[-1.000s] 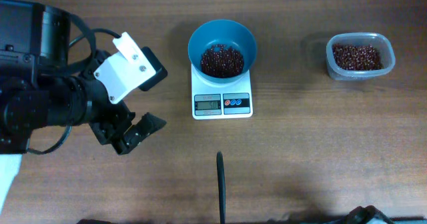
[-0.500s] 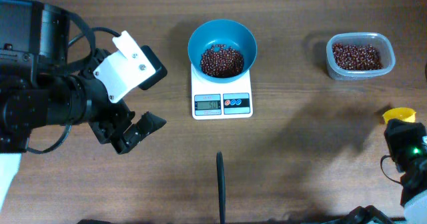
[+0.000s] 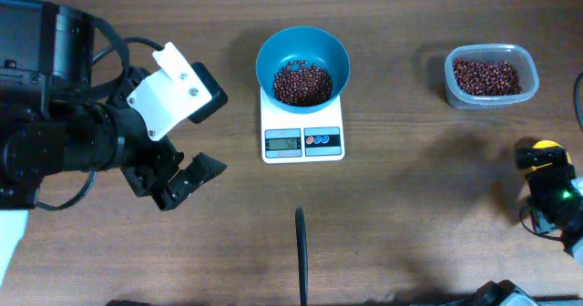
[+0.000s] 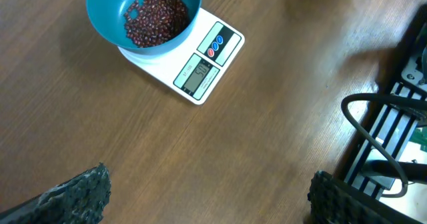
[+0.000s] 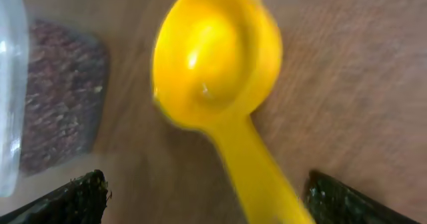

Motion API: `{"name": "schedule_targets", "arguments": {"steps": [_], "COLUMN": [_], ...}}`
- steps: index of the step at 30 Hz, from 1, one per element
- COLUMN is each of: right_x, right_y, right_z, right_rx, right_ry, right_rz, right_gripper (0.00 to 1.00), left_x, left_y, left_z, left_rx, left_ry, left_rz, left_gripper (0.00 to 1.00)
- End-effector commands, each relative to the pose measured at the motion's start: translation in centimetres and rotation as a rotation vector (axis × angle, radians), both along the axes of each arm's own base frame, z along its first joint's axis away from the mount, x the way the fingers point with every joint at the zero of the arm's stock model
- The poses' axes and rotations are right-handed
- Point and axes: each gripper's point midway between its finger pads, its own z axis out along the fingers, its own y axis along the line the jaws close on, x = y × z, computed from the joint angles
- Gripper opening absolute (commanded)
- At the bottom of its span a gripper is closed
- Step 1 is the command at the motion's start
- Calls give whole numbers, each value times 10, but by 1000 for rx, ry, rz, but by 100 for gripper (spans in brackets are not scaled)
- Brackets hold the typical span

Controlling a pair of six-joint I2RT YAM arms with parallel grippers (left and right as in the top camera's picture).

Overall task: Scoop item into bowl and weigh 50g on scale
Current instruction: 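Lower the scoop onto the table right of the tub and release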

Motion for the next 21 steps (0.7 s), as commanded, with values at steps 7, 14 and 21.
{"name": "schedule_targets", "arguments": {"steps": [7,14,21], "right_x": [-32,-48,-27], "right_y": [-35,-28,-10], "right_z": [23,50,73], "right_rx": [-39,38,71], "right_ry": [301,411,268], "right_rz": [-142,-179,-97], "right_gripper": [99,99,99], "left_x": [0,0,0], "left_y": [-1,-1,-1], "left_z": [5,5,5], "left_rx": [-9,-9,-9], "left_ry": [-20,-20,-20], "left_rz": [-15,-15,-15], "left_gripper": [99,99,99]}}
